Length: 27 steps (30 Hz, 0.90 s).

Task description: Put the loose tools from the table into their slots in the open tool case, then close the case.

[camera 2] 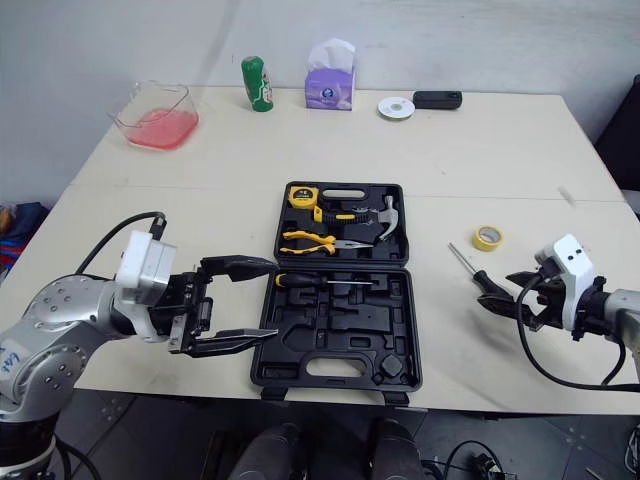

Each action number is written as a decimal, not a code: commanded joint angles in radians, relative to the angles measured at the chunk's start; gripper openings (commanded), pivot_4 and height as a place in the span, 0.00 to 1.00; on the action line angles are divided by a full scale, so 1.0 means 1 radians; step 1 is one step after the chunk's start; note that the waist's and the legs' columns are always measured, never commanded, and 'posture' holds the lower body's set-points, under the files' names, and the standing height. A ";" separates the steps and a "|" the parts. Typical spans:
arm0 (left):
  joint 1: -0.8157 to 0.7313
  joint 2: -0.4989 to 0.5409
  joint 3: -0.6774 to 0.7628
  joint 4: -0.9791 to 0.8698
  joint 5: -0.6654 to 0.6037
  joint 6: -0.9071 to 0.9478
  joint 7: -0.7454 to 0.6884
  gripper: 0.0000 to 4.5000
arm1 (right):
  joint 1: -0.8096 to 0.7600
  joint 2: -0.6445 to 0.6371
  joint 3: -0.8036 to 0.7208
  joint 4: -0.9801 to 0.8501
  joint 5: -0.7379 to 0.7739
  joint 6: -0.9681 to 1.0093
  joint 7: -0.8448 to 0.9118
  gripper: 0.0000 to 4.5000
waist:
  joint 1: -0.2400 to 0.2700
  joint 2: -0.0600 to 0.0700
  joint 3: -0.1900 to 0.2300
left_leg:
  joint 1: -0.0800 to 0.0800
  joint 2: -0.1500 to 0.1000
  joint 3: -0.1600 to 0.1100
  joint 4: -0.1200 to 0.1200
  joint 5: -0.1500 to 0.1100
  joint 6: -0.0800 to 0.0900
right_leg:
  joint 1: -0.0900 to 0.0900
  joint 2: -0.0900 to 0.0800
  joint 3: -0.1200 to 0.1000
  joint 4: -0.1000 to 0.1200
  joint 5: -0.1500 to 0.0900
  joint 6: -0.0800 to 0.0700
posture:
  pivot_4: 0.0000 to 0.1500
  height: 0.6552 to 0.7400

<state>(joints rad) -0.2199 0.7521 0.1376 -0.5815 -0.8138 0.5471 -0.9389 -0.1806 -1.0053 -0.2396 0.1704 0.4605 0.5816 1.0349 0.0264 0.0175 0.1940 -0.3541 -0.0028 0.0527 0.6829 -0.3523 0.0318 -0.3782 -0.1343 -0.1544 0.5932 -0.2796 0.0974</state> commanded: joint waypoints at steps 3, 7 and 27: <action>0.006 0.016 0.010 -0.028 -0.010 -0.007 -0.016 1.00 | 0.025 0.024 -0.005 0.041 -0.040 -0.067 0.004 0.83 | 0.000 0.000 0.000 | 0.000 0.000 0.000 0.000 0.000 0.000 | 0.000 0.000 0.001 0.000 0.000 0.000 | 1.00 1.00; 0.002 0.021 0.009 -0.024 -0.009 -0.015 -0.032 1.00 | 0.035 0.043 -0.005 0.073 -0.062 -0.106 0.008 0.38 | 0.000 0.000 0.000 | 0.000 0.000 0.000 0.000 0.000 0.000 | 0.000 0.001 0.001 0.000 0.000 0.000 | 1.00 1.00; 0.087 0.070 0.114 0.069 0.070 -0.129 -0.145 1.00 | -0.134 -0.010 0.072 -0.207 -0.034 -0.214 0.178 0.21 | -0.003 0.003 0.002 | 0.001 0.002 0.001 0.000 0.000 -0.001 | -0.001 0.002 0.003 0.000 0.000 0.000 | 1.00 1.00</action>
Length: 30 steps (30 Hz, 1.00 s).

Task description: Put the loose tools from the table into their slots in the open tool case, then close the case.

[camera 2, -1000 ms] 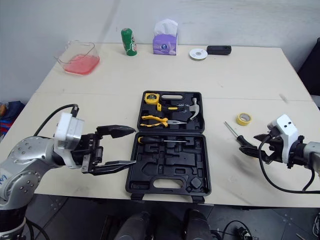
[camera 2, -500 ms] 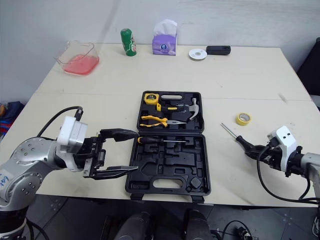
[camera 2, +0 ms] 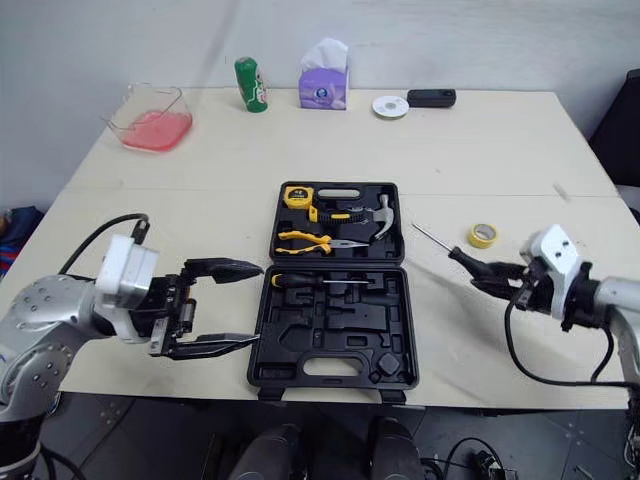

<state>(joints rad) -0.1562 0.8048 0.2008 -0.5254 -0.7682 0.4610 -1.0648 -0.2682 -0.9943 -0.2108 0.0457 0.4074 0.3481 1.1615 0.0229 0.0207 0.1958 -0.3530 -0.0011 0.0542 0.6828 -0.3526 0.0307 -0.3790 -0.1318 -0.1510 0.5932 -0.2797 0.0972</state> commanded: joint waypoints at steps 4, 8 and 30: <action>0.107 0.042 0.116 0.042 0.057 -0.079 -0.047 1.00 | -0.198 -0.028 0.186 -0.195 0.023 0.104 0.134 0.21 | -0.002 0.000 0.001 | -0.001 0.000 0.000 0.000 0.000 0.000 | -0.001 -0.001 0.000 -0.001 0.000 0.000 | 1.00 1.00; 0.149 0.044 0.137 0.028 0.057 -0.080 -0.036 1.00 | -0.283 -0.019 0.302 -0.281 0.000 0.163 0.177 0.21 | 0.003 0.000 0.001 | -0.003 0.001 0.000 0.000 0.000 0.000 | -0.004 -0.002 0.000 0.000 0.000 0.000 | 1.00 1.00; 0.221 0.044 0.145 -0.046 0.051 -0.044 0.023 1.00 | -0.425 0.105 0.566 -0.227 -0.280 0.151 0.130 0.21 | -0.002 -0.002 0.001 | -0.012 0.000 0.002 0.001 0.000 0.000 | -0.013 -0.001 0.001 0.002 0.000 -0.001 | 1.00 1.00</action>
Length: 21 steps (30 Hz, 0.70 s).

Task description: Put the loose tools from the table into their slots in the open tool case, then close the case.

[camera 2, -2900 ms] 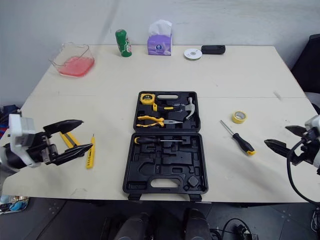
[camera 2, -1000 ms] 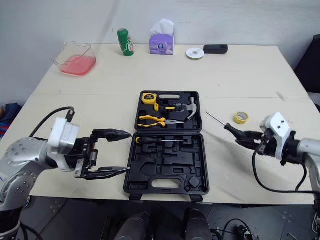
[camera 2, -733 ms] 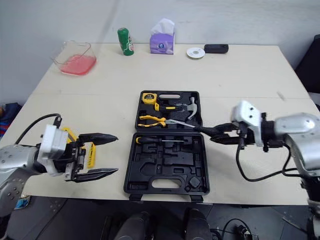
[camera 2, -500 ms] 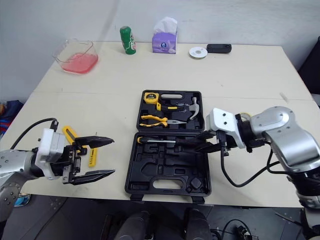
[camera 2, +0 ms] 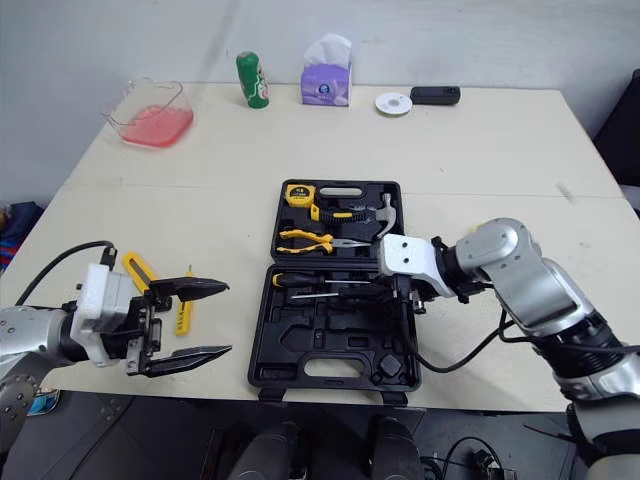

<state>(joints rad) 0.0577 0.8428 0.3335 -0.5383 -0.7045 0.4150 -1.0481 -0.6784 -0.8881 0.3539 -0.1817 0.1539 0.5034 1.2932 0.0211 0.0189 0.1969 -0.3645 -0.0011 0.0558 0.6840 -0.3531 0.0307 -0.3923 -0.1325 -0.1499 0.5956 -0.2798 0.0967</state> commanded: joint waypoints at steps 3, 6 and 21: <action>0.005 0.007 0.009 -0.036 -0.013 0.007 0.011 1.00 | -0.013 -0.006 0.017 0.020 -0.074 -0.037 -0.007 0.21 | 0.000 0.000 0.000 | -0.003 0.000 0.000 0.001 0.000 0.000 | -0.002 0.000 -0.001 0.000 0.000 0.000 | 1.00 1.00; 0.001 0.006 0.007 -0.036 -0.014 0.013 0.017 1.00 | -0.012 -0.008 0.017 0.025 -0.080 -0.027 0.001 0.21 | 0.000 0.000 0.000 | -0.003 0.000 0.000 0.001 0.000 0.000 | -0.002 0.001 -0.001 0.001 0.000 0.000 | 1.00 1.00; 0.012 0.006 0.025 -0.031 -0.028 0.038 0.025 1.00 | -0.008 -0.018 -0.011 0.012 -0.059 -0.024 0.034 0.59 | 0.000 -0.002 -0.001 | -0.003 0.000 0.000 0.003 0.000 0.000 | -0.002 0.000 -0.001 0.002 0.000 0.000 | 1.00 1.00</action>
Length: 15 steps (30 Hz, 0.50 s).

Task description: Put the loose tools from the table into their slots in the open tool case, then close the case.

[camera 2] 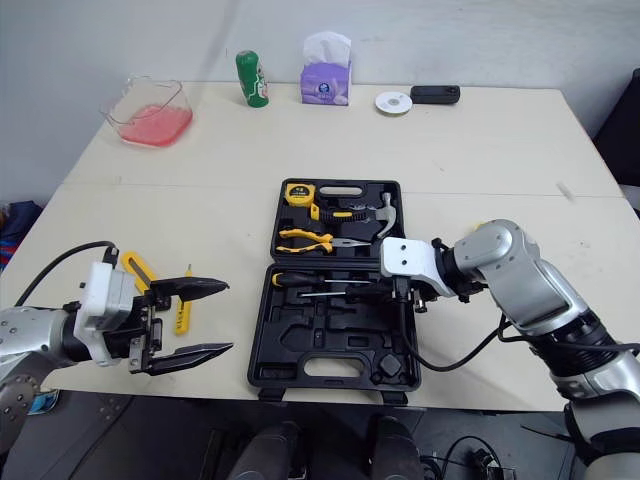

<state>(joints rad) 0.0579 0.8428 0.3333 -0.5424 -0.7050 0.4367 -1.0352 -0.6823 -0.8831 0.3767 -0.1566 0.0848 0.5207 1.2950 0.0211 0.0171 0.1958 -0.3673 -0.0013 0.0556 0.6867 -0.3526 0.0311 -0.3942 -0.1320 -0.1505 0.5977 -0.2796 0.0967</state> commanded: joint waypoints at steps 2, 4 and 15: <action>0.017 0.005 0.033 -0.026 -0.042 0.032 0.017 1.00 | -0.023 -0.052 -0.059 -0.007 0.035 -0.049 0.074 0.70 | 0.000 0.000 0.000 | 0.000 0.000 0.000 0.000 0.000 0.000 | 0.000 0.000 0.000 0.000 0.000 0.000 | 1.00 1.00; 0.018 0.008 0.034 -0.023 -0.041 0.031 0.011 1.00 | -0.047 -0.069 -0.084 0.012 0.052 -0.044 0.093 0.70 | 0.000 0.000 0.000 | 0.000 0.000 0.000 0.000 0.000 0.000 | 0.000 0.000 0.000 0.000 0.000 0.000 | 1.00 1.00; -0.028 0.001 0.001 0.005 -0.017 0.010 0.009 1.00 | 0.103 0.078 -0.360 0.086 0.339 -0.171 0.101 0.70 | 0.001 -0.002 -0.001 | 0.000 0.000 0.000 0.001 0.000 0.000 | 0.000 0.000 0.000 0.000 0.000 0.000 | 1.00 1.00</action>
<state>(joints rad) 0.0353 0.8425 0.3321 -0.5341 -0.7197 0.4612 -1.0210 -0.5959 -0.8104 0.0700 -0.0546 0.3722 0.3764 1.3987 0.0217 0.0156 0.1949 -0.3678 -0.0013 0.0556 0.6875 -0.3525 0.0314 -0.3939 -0.1319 -0.1507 0.5981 -0.2795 0.0969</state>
